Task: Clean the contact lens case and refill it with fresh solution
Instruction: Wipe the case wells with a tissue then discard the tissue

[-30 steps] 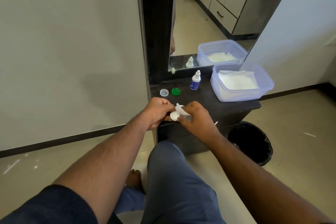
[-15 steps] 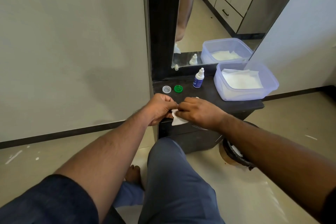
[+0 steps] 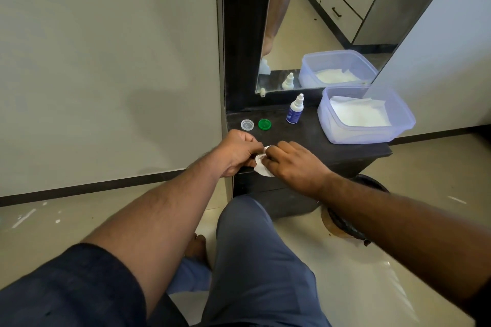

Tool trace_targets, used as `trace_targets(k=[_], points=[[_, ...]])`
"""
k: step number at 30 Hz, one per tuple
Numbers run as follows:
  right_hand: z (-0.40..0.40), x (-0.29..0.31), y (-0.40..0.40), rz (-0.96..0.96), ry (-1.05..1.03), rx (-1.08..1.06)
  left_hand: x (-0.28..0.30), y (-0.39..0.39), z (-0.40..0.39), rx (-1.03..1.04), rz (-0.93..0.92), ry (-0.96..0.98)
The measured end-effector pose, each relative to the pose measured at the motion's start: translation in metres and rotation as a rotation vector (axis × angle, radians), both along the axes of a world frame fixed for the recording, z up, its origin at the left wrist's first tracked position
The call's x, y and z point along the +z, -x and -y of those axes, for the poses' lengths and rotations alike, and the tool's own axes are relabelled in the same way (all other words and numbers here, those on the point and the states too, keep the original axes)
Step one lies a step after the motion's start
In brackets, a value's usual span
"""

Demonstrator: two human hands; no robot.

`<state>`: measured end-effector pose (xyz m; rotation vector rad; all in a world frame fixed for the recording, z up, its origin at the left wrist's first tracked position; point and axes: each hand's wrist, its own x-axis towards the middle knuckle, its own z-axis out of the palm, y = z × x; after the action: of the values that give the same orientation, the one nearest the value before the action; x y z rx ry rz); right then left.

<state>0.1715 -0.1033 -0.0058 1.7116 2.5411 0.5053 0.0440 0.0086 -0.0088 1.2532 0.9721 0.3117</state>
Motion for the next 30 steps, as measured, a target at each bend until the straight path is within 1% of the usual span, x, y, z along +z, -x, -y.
trace_targets(k=[2, 6, 8, 10, 12, 14, 16, 21, 24, 27, 30], points=[[0.005, -0.008, 0.012, -0.058, -0.038, -0.091, -0.001, -0.003, 0.001, 0.044, -0.027, -0.021], [0.012, -0.011, 0.040, -0.236, -0.040, -0.288, -0.002, -0.003, 0.003, 0.086, -0.025, -0.014], [0.012, -0.008, 0.053, -0.332, -0.014, -0.400, -0.002, -0.003, 0.003, 0.092, -0.028, -0.009], [0.010, -0.011, 0.061, -0.412, 0.058, -0.509, -0.002, -0.002, 0.004, 0.105, -0.026, -0.006], [0.007, -0.015, 0.067, -0.510, 0.044, -0.581, -0.001, -0.002, 0.005, 0.124, -0.024, 0.002], [0.005, -0.017, 0.067, -0.555, 0.025, -0.606, 0.000, -0.001, 0.005, 0.135, -0.016, 0.021], [0.007, -0.015, 0.061, -0.491, 0.021, -0.539, 0.002, 0.000, 0.006, 0.129, 0.008, 0.049], [0.013, -0.006, 0.035, -0.195, -0.083, -0.216, 0.005, 0.002, 0.005, 0.047, 0.040, 0.086], [0.013, -0.006, 0.021, -0.111, -0.132, -0.105, 0.006, 0.003, 0.003, -0.007, 0.049, 0.117], [0.012, -0.006, 0.012, -0.059, -0.120, -0.066, 0.008, 0.002, 0.002, -0.038, 0.038, 0.124], [0.012, -0.013, 0.015, -0.138, -0.133, -0.163, 0.005, 0.001, 0.000, -0.017, 0.056, 0.143]])
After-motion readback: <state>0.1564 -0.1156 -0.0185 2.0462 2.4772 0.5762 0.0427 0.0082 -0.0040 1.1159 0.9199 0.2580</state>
